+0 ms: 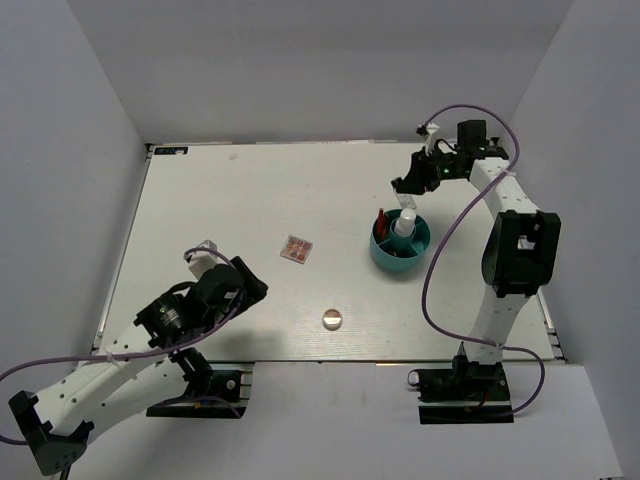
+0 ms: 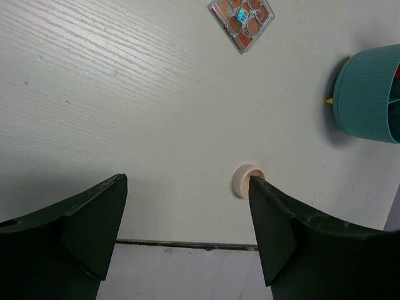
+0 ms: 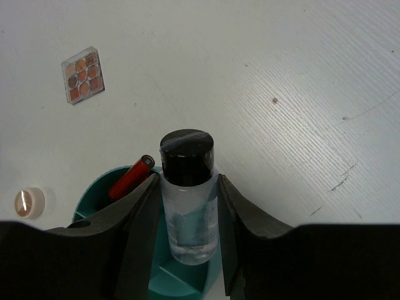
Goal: Organize the makeup
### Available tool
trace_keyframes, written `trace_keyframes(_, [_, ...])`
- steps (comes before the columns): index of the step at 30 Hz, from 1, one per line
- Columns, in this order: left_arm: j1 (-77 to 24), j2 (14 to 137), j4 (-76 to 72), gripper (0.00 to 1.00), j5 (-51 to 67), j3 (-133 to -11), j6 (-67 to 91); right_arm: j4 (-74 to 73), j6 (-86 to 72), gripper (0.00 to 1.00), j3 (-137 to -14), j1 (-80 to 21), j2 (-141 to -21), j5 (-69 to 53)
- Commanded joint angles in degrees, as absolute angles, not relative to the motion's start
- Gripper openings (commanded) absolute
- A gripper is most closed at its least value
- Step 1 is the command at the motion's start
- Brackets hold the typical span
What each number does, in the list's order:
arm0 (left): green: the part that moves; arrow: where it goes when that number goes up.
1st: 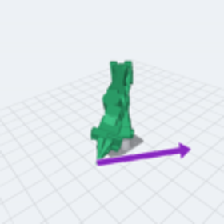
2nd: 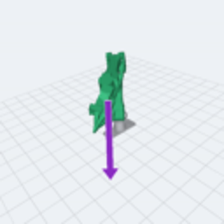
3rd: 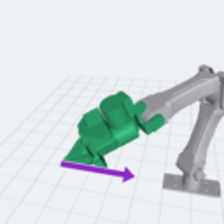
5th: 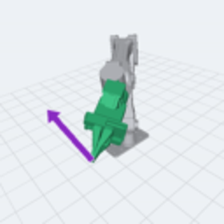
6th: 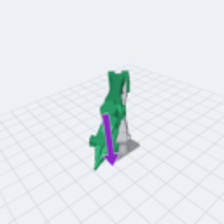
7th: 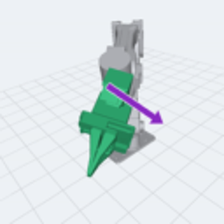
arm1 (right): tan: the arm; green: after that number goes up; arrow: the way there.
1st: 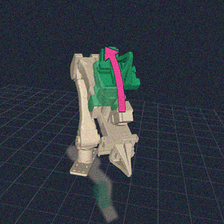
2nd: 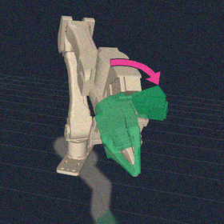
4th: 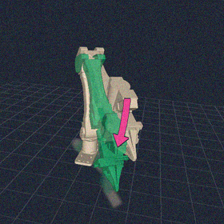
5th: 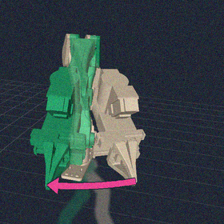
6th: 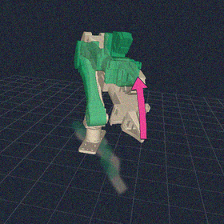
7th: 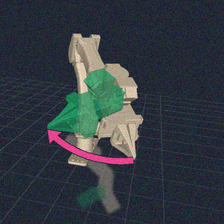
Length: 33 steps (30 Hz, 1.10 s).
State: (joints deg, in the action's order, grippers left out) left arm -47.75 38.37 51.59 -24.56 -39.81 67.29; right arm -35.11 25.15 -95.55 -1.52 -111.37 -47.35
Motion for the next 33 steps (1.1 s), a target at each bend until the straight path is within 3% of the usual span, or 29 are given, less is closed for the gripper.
trace_keyframes(1, [-47.72,39.11,50.01,0.88,-24.26,-41.22,66.62,-33.58,27.42,0.06,-93.17,-1.41,-110.22,-48.87])
trace_keyframes(14, [-47.72,40.69,48.69,0.88,-24.0,-41.57,65.48,-29.97,27.16,0.06,-86.05,-1.14,-106.26,-49.13])
trace_keyframes(22, [-47.72,39.73,49.04,0.88,-23.82,-41.22,65.74,-28.57,26.19,0.12,-82.8,-0.79,-103.71,-50.01])
trace_keyframes(26, [-47.72,39.29,49.22,0.88,-23.91,-41.22,65.74,-28.12,25.93,0.19,-81.74,1.84,-102.48,-50.45])
trace_keyframes(29, [-47.72,39.29,48.87,0.88,-23.73,-41.05,65.74,-28.12,26.1,0.35,-81.04,2.72,-101.61,-51.06])
trace_keyframes(33, [-47.72,39.55,48.69,0.88,-23.47,-41.13,65.74,-28.04,26.37,0.38,-79.81,3.69,-100.64,-52.21])
